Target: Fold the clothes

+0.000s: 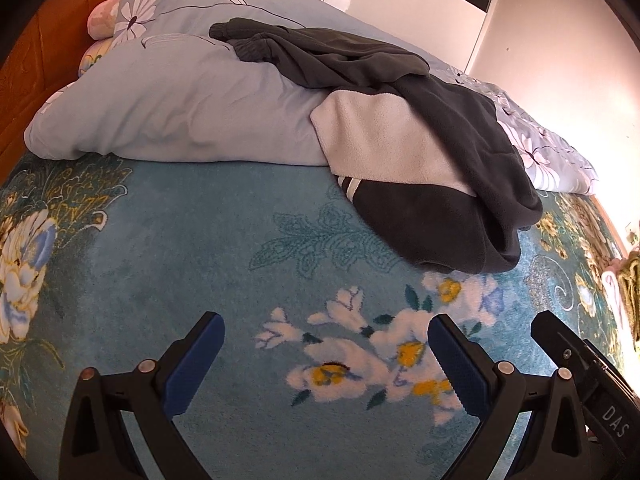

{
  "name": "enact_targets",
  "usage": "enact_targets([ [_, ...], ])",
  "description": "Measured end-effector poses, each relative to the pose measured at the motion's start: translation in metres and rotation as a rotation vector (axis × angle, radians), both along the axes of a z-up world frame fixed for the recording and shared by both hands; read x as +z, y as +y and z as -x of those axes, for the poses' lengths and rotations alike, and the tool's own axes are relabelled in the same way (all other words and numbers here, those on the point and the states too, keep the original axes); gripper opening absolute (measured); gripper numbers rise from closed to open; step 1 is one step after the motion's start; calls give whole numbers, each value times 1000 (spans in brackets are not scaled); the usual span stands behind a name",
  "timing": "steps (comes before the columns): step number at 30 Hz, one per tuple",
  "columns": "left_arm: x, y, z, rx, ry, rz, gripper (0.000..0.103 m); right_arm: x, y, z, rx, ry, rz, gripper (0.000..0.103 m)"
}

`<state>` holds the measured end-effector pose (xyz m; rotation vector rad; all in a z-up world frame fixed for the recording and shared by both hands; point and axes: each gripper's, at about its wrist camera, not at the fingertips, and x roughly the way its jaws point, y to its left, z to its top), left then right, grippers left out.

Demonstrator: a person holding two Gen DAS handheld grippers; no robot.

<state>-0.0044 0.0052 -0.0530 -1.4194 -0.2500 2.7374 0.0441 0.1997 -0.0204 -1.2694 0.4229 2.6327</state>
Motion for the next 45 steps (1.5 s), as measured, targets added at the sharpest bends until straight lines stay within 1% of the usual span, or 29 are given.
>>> enact_targets([
  [5, -9, -1, 2, 18, -21, 22, 103, -5, -3, 8, -3, -3, -21, 103],
  [10, -18, -4, 4, 55, -40, 21, 103, -14, -7, 14, 27, -28, -25, 103],
  [18, -26, -5, 8, 76, -62, 31, 103, -25, -8, 21, 50, -46, -20, 103],
  [25, -31, -2, 14, 67, -90, 8, 103, -29, -5, 24, 44, -51, 0, 103],
  [31, -31, 2, 19, 47, -93, 23, 103, -32, -2, 24, 34, -57, 24, 103],
  [35, -27, 9, 29, -3, -92, 45, 103, -33, 0, 25, 30, -64, 36, 103],
  [37, -24, 15, 41, -45, -92, 69, 103, -34, 4, 24, 21, -66, 49, 103],
  [39, -15, 23, 60, -82, -80, 124, 103, -32, 9, 21, -3, -62, 53, 103],
  [42, 11, 33, 100, -111, -20, 206, 103, -31, 24, 15, -59, -50, 90, 103],
  [45, 46, 48, 149, -124, 66, 262, 103, -36, 37, 12, -110, -58, 142, 103],
])
